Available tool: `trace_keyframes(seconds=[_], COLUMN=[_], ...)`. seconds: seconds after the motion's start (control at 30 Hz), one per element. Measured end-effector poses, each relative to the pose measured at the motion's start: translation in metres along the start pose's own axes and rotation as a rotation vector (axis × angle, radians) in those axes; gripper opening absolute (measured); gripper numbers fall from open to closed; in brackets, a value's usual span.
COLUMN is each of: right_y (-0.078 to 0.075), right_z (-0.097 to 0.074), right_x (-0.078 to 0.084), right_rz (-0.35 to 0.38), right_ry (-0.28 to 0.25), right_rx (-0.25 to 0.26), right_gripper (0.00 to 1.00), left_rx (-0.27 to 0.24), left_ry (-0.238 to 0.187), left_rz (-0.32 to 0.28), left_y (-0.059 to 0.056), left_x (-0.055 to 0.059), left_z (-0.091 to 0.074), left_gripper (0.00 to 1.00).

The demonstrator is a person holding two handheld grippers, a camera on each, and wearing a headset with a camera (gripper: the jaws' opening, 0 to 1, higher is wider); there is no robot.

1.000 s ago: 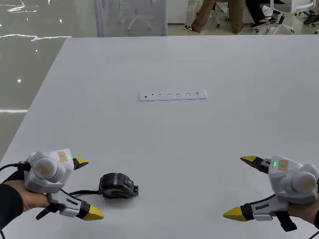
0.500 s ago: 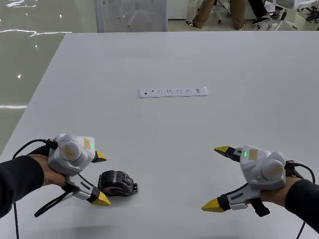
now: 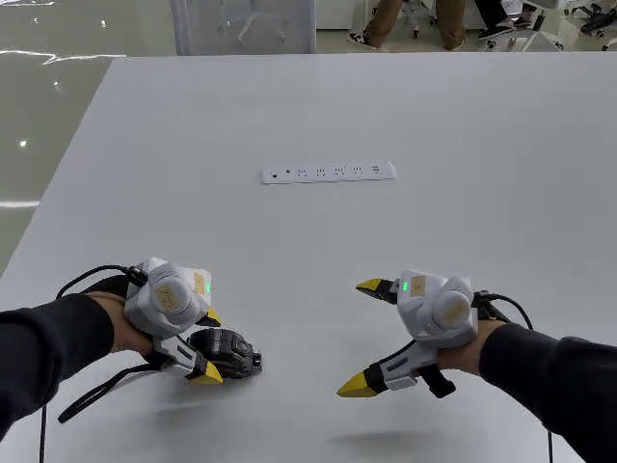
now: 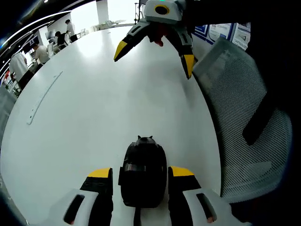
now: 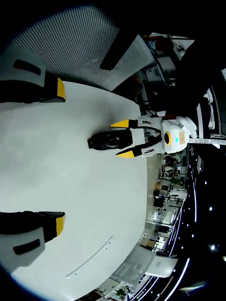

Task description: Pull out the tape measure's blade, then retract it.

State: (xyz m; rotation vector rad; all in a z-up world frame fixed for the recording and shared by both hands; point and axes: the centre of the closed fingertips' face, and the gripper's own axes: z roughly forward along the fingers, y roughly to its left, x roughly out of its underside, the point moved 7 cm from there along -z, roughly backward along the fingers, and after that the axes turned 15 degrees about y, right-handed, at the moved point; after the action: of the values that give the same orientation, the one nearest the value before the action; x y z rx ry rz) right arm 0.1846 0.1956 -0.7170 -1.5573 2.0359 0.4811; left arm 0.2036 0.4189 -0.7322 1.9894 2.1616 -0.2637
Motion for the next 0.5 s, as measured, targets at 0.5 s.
trace_keyframes(seconds=[0.5], right_y=[0.003], right_z=[0.041], right_x=[-0.033], right_rz=[-0.079], right_ry=[0.022], right_rx=[-0.075], right_gripper=[0.81], left_rx=[-0.004], left_ry=[-0.002], left_rz=[-0.010], left_y=[-0.003], left_x=[0.001], left_z=[0.002], left_gripper=[0.33])
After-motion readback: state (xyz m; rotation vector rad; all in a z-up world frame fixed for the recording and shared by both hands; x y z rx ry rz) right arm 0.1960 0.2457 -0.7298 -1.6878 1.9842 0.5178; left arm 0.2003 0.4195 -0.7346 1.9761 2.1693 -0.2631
